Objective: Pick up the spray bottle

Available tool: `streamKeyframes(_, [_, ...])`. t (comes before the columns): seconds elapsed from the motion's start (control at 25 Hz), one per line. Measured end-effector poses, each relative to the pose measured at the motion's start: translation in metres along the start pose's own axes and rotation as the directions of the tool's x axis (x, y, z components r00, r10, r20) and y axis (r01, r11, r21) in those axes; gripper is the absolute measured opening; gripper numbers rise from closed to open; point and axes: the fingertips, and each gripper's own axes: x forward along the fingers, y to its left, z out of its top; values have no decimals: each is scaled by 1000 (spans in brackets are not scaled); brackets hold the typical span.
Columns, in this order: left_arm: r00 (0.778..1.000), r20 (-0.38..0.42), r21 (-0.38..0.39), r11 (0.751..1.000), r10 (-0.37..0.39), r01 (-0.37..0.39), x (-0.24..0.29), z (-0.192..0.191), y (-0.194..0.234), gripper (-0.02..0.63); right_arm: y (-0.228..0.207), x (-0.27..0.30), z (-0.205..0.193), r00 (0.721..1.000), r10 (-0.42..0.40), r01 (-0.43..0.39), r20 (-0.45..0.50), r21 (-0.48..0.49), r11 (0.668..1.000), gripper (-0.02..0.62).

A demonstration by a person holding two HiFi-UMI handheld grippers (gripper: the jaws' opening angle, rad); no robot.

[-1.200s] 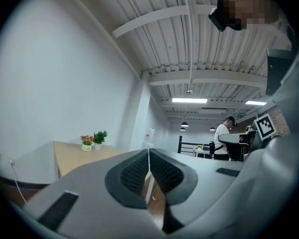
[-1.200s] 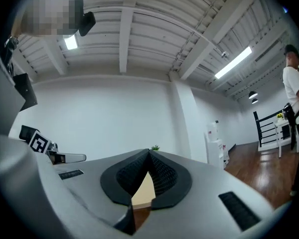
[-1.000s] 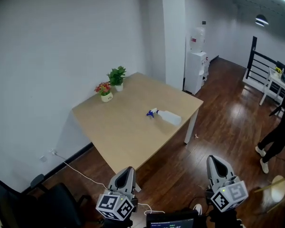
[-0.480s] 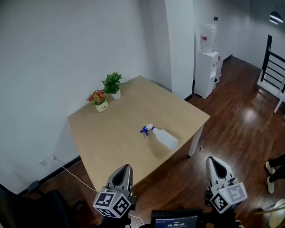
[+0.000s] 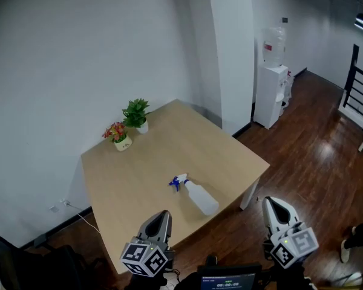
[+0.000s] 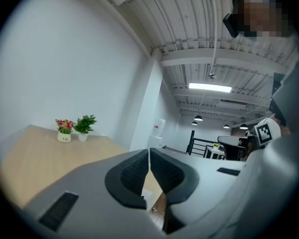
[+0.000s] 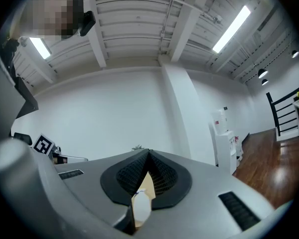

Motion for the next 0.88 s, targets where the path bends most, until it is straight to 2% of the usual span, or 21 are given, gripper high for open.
streamKeyframes(0.16, [998, -58, -78, 996, 30, -35, 74, -16, 38, 20, -45, 85, -8, 1000, 16, -16, -26, 4, 1000, 14])
streamKeyframes(0.32, [993, -79, -169, 981, 86, -99, 140, 1, 90, 23, -71, 187, -4, 996, 57, -58, -70, -6, 998, 14])
streamKeyframes(0.56, [986, -109, -173, 974, 127, -145, 221, 32, 140, 23, -98, 316, 4, 985, 142, -147, -96, -45, 988, 14])
streamKeyframes(0.8, [967, -107, -157, 956, 233, -248, 297, 45, 143, 23, -157, 401, 4, 961, 252, -255, -110, -13, 967, 14])
streamKeyframes(0.88, [952, -97, -139, 943, 290, -302, 320, 50, 139, 23, -179, 426, 2, 946, 300, -303, -125, -1, 953, 14])
